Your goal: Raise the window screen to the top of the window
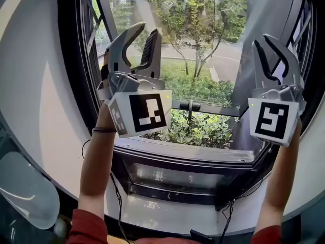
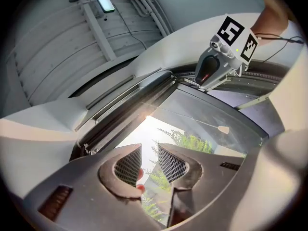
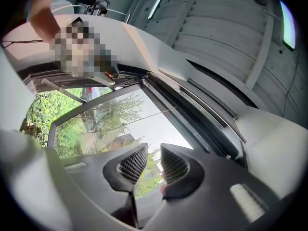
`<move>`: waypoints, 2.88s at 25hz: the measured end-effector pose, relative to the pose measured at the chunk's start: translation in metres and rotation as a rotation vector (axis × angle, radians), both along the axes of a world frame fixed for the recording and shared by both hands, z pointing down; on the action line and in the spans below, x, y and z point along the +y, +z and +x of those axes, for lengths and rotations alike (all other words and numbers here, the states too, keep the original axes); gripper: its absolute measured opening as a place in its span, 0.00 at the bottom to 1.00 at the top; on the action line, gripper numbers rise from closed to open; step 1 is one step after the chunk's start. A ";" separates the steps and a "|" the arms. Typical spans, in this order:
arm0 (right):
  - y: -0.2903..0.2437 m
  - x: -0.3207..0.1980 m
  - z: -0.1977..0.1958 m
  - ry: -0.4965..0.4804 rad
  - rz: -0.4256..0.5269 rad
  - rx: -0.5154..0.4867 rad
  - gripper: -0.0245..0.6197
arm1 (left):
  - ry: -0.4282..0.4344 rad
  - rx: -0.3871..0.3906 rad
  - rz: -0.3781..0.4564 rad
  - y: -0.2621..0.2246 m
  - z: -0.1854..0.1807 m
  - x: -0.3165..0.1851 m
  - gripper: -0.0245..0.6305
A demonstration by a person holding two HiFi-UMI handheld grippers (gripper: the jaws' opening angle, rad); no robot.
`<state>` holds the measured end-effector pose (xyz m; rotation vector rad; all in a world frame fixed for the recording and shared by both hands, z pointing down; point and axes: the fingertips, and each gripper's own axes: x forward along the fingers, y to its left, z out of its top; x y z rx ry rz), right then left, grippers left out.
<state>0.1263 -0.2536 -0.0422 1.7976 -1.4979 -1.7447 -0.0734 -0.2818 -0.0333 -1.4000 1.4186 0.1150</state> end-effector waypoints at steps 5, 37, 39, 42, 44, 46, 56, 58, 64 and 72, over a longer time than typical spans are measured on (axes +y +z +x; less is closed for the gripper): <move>0.032 -0.001 0.005 -0.040 -0.039 -0.053 0.18 | 0.092 0.059 -0.035 0.028 0.009 0.005 0.17; 0.249 -0.009 0.013 -0.338 -0.279 -0.479 0.18 | 0.259 0.280 -0.472 0.265 0.013 -0.015 0.17; 0.263 -0.006 0.011 -0.355 -0.305 -0.510 0.18 | 0.259 0.305 -0.506 0.281 0.008 -0.012 0.17; 0.287 -0.004 0.008 -0.358 -0.359 -0.545 0.18 | 0.258 0.342 -0.554 0.304 0.001 -0.008 0.17; 0.304 -0.001 0.008 -0.361 -0.399 -0.576 0.18 | 0.263 0.363 -0.582 0.318 -0.002 -0.005 0.17; 0.321 0.002 0.009 -0.362 -0.422 -0.602 0.18 | 0.272 0.371 -0.618 0.334 -0.001 -0.002 0.17; 0.394 0.011 0.006 -0.346 -0.539 -0.711 0.18 | 0.304 0.366 -0.713 0.397 0.005 0.018 0.17; 0.405 0.015 0.007 -0.334 -0.556 -0.725 0.18 | 0.302 0.347 -0.732 0.409 0.006 0.021 0.17; 0.429 0.021 0.010 -0.323 -0.604 -0.763 0.18 | 0.293 0.408 -0.797 0.431 -0.001 0.027 0.17; 0.444 0.025 0.003 -0.324 -0.632 -0.774 0.18 | 0.306 0.418 -0.798 0.434 -0.002 0.029 0.17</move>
